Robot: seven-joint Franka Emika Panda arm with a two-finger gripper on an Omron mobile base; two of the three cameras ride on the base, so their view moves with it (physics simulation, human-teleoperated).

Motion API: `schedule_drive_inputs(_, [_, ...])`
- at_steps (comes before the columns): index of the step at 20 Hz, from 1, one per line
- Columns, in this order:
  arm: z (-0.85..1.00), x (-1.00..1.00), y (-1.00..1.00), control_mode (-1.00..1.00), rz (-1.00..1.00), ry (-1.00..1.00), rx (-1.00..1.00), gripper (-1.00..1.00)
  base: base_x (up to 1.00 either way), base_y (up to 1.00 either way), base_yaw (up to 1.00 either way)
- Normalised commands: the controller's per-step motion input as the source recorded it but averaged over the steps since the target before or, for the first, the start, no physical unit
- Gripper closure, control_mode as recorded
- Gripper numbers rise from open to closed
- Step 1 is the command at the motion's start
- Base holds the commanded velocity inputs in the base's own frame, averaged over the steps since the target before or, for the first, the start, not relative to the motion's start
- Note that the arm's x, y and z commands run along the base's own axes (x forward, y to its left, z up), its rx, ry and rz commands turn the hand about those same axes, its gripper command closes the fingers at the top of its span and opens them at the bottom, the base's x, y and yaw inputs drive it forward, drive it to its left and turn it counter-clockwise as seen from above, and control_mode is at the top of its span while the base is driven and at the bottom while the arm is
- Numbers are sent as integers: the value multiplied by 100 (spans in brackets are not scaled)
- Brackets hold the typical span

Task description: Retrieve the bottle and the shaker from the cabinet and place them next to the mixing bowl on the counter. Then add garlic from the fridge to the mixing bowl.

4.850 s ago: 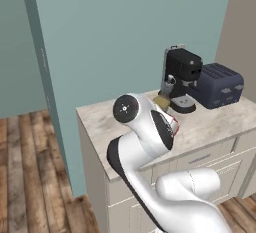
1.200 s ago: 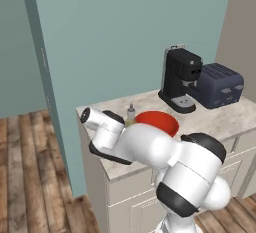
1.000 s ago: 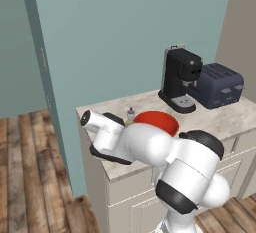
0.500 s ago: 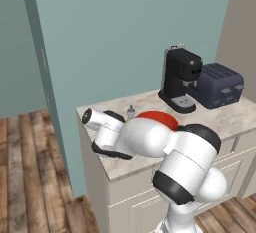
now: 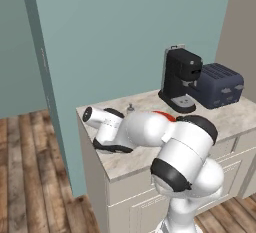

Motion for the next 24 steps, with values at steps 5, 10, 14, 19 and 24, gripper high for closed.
schedule_drive_inputs(5, [-26,2,0,-100,-1,0,0,100,0,0,0])
schedule_drive_inputs(10, [-28,0,0,-100,-2,0,0,100,0,0,0])
schedule_drive_inputs(14, [-29,0,0,-100,-1,0,0,100,0,0,0])
schedule_drive_inputs(19, [-29,0,0,-100,-1,0,0,100,0,0,0])
schedule_drive_inputs(24, [-15,0,0,-100,-1,-1,0,100,0,0,0])
